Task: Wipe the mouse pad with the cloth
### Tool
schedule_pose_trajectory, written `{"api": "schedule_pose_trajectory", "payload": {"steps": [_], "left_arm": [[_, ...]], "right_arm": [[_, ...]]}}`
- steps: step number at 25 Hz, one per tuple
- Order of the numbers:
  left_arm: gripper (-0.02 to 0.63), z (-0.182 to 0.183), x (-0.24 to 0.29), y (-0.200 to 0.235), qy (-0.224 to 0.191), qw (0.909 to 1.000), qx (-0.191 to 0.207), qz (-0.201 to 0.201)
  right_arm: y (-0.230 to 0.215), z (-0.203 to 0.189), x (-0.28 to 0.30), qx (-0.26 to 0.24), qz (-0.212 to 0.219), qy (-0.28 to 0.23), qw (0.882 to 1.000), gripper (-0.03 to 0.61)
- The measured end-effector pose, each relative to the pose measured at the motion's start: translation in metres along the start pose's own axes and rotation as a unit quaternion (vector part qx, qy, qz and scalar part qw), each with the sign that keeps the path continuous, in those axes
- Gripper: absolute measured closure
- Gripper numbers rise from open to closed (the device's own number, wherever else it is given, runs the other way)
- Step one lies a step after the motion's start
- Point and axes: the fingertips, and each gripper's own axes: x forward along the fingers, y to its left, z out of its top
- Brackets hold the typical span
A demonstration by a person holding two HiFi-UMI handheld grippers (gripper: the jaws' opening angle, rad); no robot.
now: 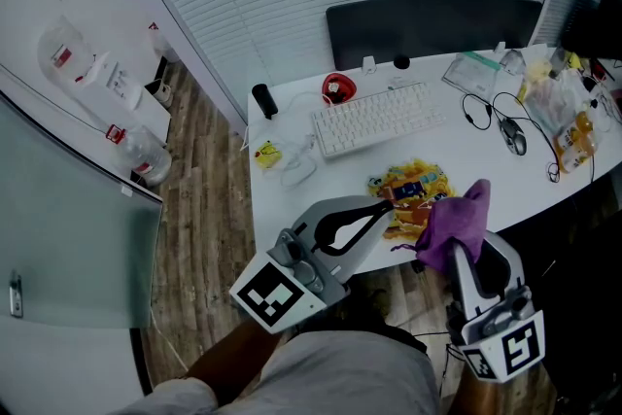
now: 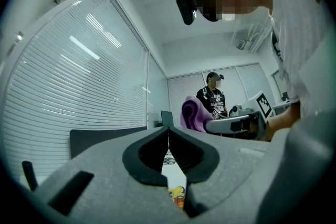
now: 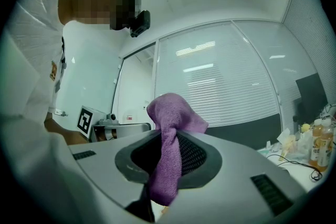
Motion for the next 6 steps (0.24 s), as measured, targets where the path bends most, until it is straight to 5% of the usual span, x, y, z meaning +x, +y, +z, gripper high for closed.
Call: {"api": "schedule_pose_trajectory", "payload": {"steps": [6], "left_arm": [[0.598, -0.0002, 0.0005, 0.0026, -0.004, 1.0, -0.001, 0.001]], "right_arm": [[-0.0001, -0.0019, 0.0023, 0.0, 0.0, 0.003, 1.0, 0.514]]}}
